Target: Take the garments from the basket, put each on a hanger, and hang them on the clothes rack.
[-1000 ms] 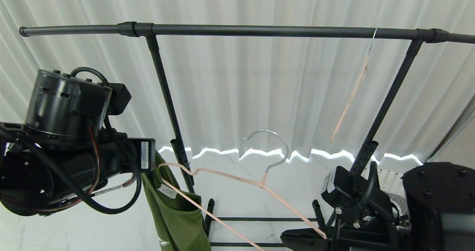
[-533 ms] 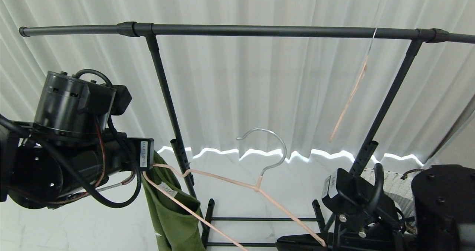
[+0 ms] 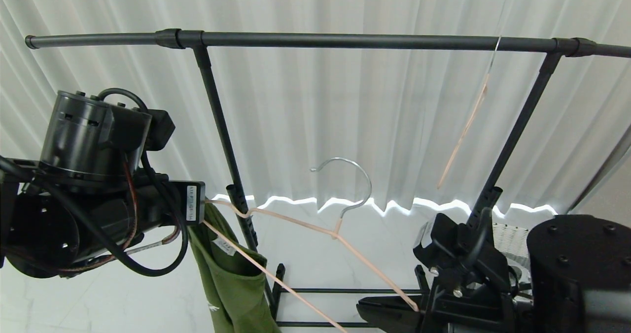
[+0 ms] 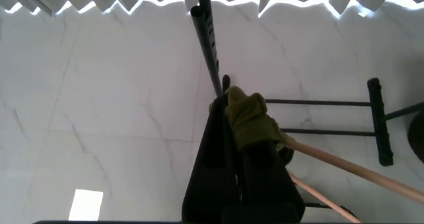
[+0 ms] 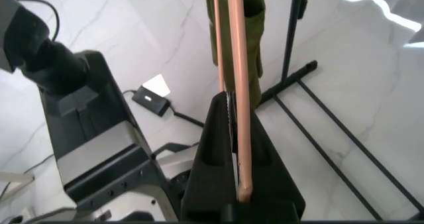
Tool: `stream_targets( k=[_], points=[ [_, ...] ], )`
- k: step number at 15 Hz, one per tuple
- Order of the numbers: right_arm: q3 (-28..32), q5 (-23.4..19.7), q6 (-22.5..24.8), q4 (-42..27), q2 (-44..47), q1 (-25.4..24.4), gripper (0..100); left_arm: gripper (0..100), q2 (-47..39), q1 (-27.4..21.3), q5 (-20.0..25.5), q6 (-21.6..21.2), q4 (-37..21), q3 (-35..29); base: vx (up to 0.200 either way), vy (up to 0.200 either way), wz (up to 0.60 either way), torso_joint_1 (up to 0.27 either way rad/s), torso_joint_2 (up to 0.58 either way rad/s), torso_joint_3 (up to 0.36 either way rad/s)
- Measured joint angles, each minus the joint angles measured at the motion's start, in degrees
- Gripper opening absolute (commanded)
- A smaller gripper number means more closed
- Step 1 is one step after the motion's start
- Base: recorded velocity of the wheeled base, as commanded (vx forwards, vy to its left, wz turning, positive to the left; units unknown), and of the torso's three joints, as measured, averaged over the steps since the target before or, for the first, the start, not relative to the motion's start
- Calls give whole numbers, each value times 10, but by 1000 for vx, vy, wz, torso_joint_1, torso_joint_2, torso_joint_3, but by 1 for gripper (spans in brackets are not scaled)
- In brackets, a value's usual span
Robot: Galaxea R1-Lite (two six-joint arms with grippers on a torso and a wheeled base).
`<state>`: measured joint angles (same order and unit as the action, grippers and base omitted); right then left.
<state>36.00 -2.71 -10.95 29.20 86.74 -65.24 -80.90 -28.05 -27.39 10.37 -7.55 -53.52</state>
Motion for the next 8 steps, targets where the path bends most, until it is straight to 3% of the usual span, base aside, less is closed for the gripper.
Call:
stream_targets(
  k=[3,8],
  points=[
    [8,1,0,22,28,-3,0,0,1,-9,0,0,0,0,0,0,0,0,0,0],
    [16,62,-23,48,68,-4,0,0,9,-14,-1,2,0,2,0,0,0,0,0,0]
  ],
)
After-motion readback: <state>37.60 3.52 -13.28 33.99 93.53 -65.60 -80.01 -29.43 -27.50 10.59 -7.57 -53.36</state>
